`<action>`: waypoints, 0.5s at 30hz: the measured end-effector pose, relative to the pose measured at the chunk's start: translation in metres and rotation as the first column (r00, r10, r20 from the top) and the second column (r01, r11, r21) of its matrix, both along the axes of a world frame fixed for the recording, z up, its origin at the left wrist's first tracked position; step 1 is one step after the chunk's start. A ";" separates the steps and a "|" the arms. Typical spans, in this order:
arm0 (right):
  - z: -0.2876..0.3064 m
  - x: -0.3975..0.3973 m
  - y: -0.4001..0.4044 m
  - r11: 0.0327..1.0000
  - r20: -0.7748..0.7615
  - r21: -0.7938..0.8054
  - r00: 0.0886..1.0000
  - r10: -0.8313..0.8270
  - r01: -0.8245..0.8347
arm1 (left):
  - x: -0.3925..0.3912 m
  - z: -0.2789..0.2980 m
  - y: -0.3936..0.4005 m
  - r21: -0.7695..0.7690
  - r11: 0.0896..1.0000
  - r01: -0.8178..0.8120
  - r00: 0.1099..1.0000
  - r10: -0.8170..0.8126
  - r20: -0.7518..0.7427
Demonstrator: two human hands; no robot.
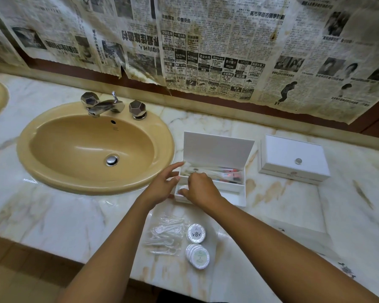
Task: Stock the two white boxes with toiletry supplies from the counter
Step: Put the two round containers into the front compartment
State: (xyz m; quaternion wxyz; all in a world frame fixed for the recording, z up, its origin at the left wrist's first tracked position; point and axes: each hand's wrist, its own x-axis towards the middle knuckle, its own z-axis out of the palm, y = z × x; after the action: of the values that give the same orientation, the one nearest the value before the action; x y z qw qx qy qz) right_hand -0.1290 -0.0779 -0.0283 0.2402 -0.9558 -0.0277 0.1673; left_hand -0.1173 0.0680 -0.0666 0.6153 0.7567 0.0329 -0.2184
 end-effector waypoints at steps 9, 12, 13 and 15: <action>-0.007 0.001 -0.002 0.999 -0.055 0.029 0.998 -0.010 0.012 | 0.001 -0.004 0.001 -0.014 1.000 -0.001 1.000 0.001 -0.008; -0.005 0.000 -0.003 0.998 -0.063 0.057 0.998 -0.016 0.019 | 0.001 -0.004 0.001 -0.008 1.000 -0.001 1.000 0.001 -0.004; -0.005 -0.001 -0.005 0.998 -0.056 0.065 0.998 -0.016 0.019 | 0.001 -0.004 0.001 -0.005 1.000 -0.002 1.000 0.002 0.000; -0.002 -0.004 -0.008 0.997 -0.026 0.082 1.000 -0.008 0.011 | 0.000 -0.005 0.001 0.003 1.000 -0.001 1.000 0.001 0.016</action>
State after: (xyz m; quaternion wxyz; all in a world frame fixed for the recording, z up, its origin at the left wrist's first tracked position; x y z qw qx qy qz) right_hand -0.1329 -0.0862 -0.0303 0.2802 -0.9431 -0.0269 0.1771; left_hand -0.1170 0.0688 -0.0716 0.6146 0.7592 0.0286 -0.2122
